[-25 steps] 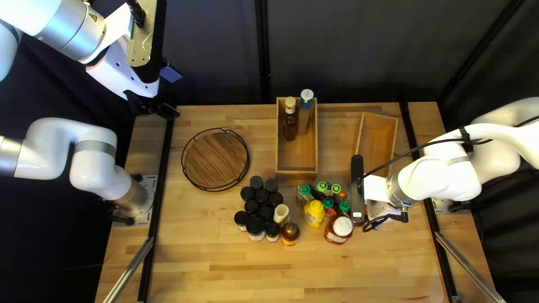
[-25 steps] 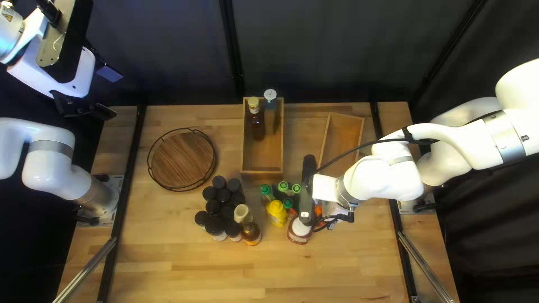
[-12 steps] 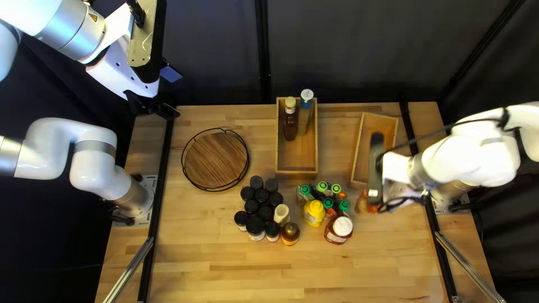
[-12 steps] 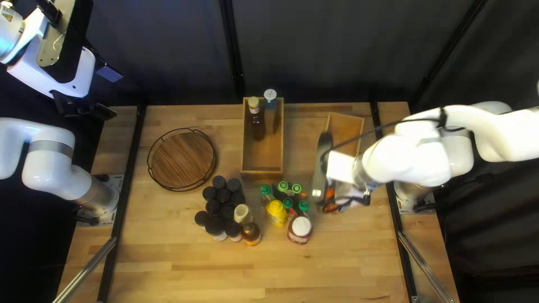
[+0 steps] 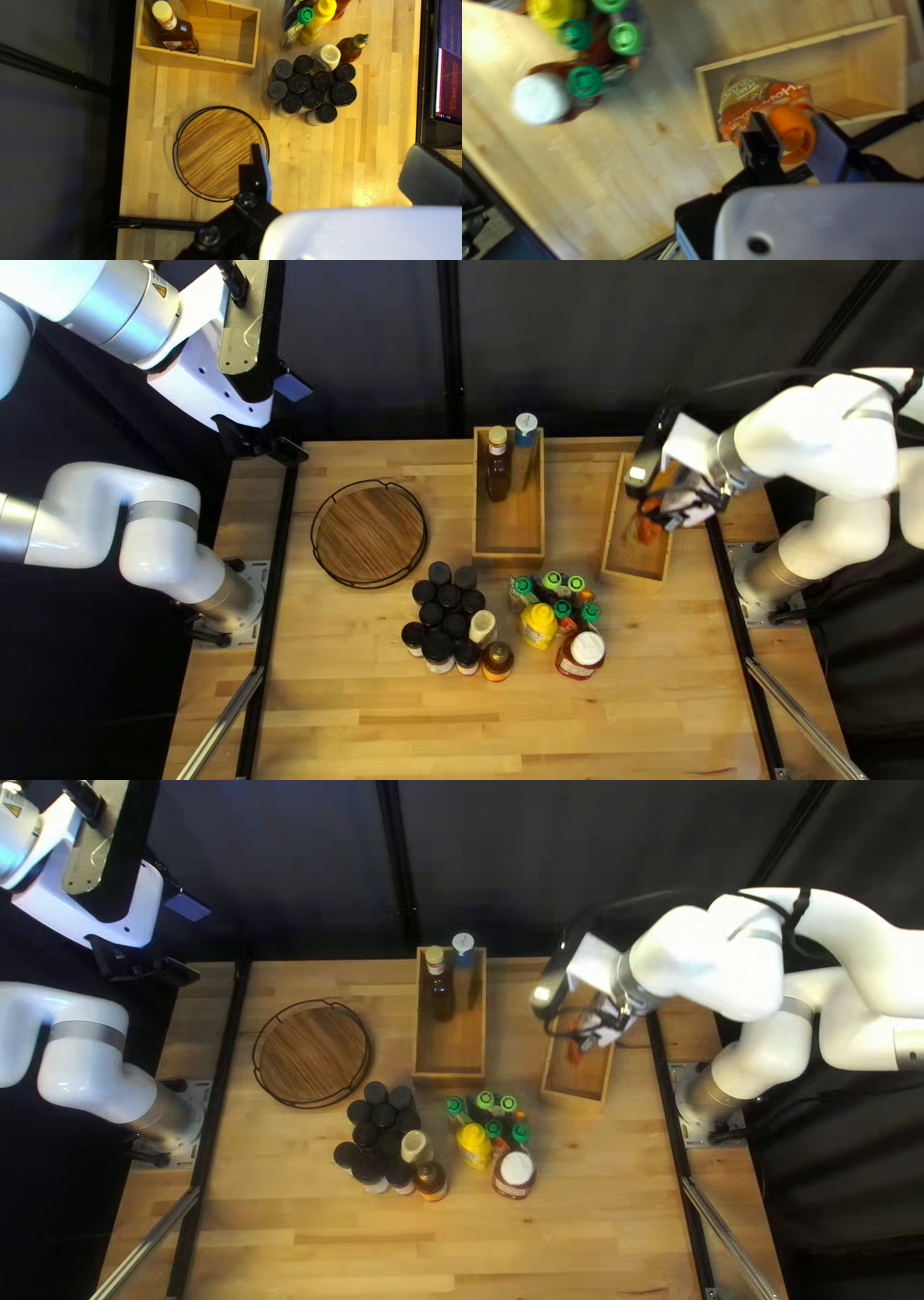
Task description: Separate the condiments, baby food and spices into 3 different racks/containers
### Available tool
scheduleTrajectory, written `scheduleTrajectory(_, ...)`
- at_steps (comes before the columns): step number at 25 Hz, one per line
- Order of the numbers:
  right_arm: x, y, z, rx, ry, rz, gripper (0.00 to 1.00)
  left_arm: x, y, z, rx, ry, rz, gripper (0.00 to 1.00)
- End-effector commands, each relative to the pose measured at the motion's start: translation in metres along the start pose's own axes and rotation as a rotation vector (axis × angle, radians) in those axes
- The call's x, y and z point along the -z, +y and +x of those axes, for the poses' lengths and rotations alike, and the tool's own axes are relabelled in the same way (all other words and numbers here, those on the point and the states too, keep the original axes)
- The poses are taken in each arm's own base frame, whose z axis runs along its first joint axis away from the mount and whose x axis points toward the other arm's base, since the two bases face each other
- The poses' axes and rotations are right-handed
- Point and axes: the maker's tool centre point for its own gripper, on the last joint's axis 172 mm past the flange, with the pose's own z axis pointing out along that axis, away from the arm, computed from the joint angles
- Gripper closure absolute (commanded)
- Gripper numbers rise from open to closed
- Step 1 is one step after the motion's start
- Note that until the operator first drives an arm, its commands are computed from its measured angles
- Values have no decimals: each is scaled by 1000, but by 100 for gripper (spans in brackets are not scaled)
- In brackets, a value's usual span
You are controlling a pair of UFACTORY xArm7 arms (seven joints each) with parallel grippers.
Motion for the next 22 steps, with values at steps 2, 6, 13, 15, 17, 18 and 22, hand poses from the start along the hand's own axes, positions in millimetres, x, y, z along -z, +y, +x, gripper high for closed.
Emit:
scheduleTrajectory(2, -30, 47, 2, -66, -16, -34, 100, 0, 0, 0, 0, 0, 0, 0)
scheduleTrajectory(6, -54, 61, 1, -88, -25, -38, 100, 0, 0, 0, 0, 0, 0, 0)
scheduleTrajectory(13, -87, 80, -12, -128, -46, -45, 100, 0, 0, 0, 0, 0, 0, 0)
scheduleTrajectory(15, -94, 84, -16, -138, -51, -45, 100, 0, 0, 0, 0, 0, 0, 0)
scheduleTrajectory(17, -104, 89, -20, -153, -58, -40, 100, 0, 0, 0, 0, 0, 0, 0)
scheduleTrajectory(18, -106, 89, -21, -157, -60, -37, 100, 0, 0, 0, 0, 0, 0, 0)
scheduleTrajectory(22, -108, 87, -24, -164, -73, -25, 3, 0, 0, 0, 0, 0, 0, 0)
